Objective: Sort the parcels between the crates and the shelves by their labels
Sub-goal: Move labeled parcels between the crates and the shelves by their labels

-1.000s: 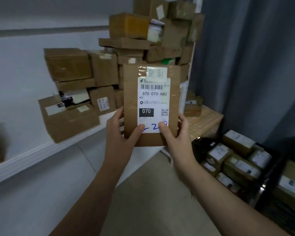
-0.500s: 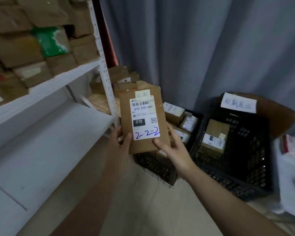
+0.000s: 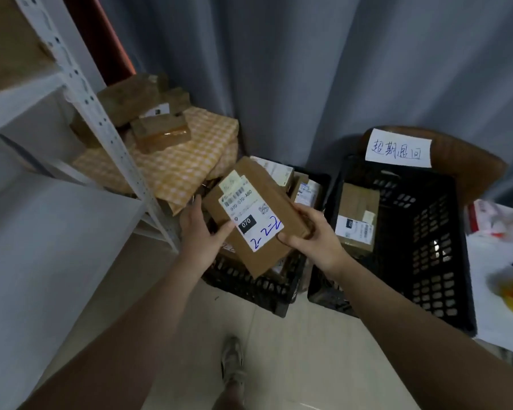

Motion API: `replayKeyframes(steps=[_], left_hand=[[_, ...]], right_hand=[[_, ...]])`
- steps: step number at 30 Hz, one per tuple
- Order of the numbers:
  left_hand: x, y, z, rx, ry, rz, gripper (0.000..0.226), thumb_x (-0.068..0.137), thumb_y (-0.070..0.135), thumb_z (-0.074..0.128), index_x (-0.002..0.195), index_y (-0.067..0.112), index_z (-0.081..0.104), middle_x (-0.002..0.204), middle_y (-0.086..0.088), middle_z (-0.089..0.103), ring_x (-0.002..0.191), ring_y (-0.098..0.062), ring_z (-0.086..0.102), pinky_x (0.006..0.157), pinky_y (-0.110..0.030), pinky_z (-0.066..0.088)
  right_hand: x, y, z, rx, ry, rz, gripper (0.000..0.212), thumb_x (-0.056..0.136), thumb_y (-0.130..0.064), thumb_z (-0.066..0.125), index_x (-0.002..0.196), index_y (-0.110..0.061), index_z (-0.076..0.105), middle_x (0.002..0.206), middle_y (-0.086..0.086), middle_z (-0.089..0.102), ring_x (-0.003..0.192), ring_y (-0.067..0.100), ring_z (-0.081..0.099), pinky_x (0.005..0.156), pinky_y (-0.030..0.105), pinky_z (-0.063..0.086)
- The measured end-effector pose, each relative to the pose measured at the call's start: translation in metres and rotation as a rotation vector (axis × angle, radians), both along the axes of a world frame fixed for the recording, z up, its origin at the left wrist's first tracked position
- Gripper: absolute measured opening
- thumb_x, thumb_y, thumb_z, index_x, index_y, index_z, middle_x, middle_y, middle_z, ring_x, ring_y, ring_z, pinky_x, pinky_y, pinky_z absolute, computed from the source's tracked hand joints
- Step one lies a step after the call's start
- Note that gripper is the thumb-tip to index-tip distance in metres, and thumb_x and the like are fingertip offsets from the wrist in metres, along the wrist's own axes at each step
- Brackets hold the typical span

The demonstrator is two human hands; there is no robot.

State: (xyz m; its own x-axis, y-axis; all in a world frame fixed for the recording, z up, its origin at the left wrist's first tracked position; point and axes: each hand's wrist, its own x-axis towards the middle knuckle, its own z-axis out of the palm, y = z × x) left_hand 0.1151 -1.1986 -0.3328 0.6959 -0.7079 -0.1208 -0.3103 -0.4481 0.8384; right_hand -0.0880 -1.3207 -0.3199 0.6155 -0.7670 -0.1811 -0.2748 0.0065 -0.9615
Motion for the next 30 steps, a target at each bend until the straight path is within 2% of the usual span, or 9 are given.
replayKeyframes(steps=[2,4,6,9,14,18,22,26,30], left_hand=[[0.033,-0.018,-0.018,0.064,-0.012,-0.070,0.094,0.078,0.053,0.067,0.151,0.029,0.013,0.156,-0.005,0.015,0.143,-0.026,0.020,0.111,-0.054,0.027],[0.058,-0.035,-0.038,0.107,0.098,-0.193,0.087,0.078,0.056,0.067,0.149,0.031,0.022,0.150,-0.003,0.032,0.136,-0.025,0.034,0.107,-0.054,0.034],[0.076,-0.049,-0.058,0.126,0.203,-0.223,0.076,0.078,0.053,0.068,0.142,0.029,0.036,0.136,0.003,0.051,0.123,-0.019,0.050,0.101,-0.046,0.043],[0.088,-0.063,-0.090,0.170,0.165,-0.213,0.059,0.081,0.041,0.071,0.131,0.021,0.048,0.115,0.010,0.058,0.108,-0.015,0.057,0.086,-0.032,0.046],[0.082,-0.075,-0.146,0.240,0.173,-0.239,0.048,0.086,0.035,0.067,0.127,0.015,0.053,0.101,0.009,0.057,0.101,-0.018,0.058,0.081,-0.026,0.047],[0.076,-0.075,-0.180,0.336,0.205,-0.234,0.049,0.087,0.040,0.064,0.129,0.017,0.052,0.116,-0.001,0.059,0.108,-0.023,0.057,0.092,-0.041,0.050],[0.068,-0.074,-0.202,0.395,0.223,-0.221,0.053,0.089,0.036,0.062,0.136,0.015,0.046,0.126,-0.003,0.055,0.115,-0.025,0.055,0.097,-0.042,0.047],[0.063,-0.073,-0.217,0.434,0.212,-0.240,0.059,0.088,0.032,0.066,0.138,0.012,0.043,0.127,-0.003,0.055,0.116,-0.023,0.053,0.094,-0.036,0.046],[0.058,-0.066,-0.226,0.445,0.170,-0.223,0.056,0.089,0.030,0.065,0.138,0.013,0.043,0.121,-0.005,0.057,0.112,-0.022,0.054,0.085,-0.027,0.043]], right_hand=[[0.012,-0.019,-0.016,0.069,0.026,0.033,0.066,0.075,-0.018,0.081,0.132,-0.029,0.051,0.135,0.002,0.043,0.123,0.018,0.050,0.099,0.040,0.049],[0.023,-0.035,-0.031,0.174,0.036,0.072,0.065,0.077,-0.016,0.080,0.134,-0.027,0.052,0.134,0.002,0.050,0.119,0.017,0.055,0.095,0.035,0.052],[0.033,-0.048,-0.048,0.230,0.066,0.081,0.060,0.080,-0.014,0.076,0.133,-0.026,0.053,0.127,-0.001,0.056,0.113,0.014,0.059,0.085,0.022,0.054],[0.047,-0.060,-0.077,0.236,0.086,-0.048,0.044,0.089,-0.006,0.065,0.128,-0.022,0.055,0.122,0.000,0.058,0.107,0.015,0.058,0.077,0.015,0.052],[0.061,-0.062,-0.137,-0.142,0.484,0.019,0.050,0.094,-0.017,0.056,0.140,-0.029,0.040,0.142,0.004,0.036,0.128,0.024,0.035,0.105,0.033,0.035],[0.069,-0.058,-0.171,-0.231,0.689,0.194,0.099,0.077,-0.049,0.072,0.151,-0.034,0.009,0.152,-0.007,0.004,0.140,0.020,-0.003,0.114,0.049,0.018],[0.070,-0.057,-0.202,-0.276,0.878,0.405,0.138,0.056,-0.071,0.075,0.150,-0.027,-0.016,0.155,-0.002,-0.021,0.140,0.037,-0.028,0.113,0.058,0.012],[0.056,-0.055,-0.229,-0.335,0.940,0.490,0.143,0.052,-0.072,0.076,0.139,-0.040,-0.032,0.154,0.001,-0.030,0.138,0.044,-0.028,0.110,0.062,0.019],[0.047,-0.050,-0.242,-0.433,0.947,0.491,0.131,0.060,-0.071,0.070,0.142,-0.038,-0.027,0.156,0.009,-0.016,0.141,0.043,-0.011,0.109,0.061,0.024]])
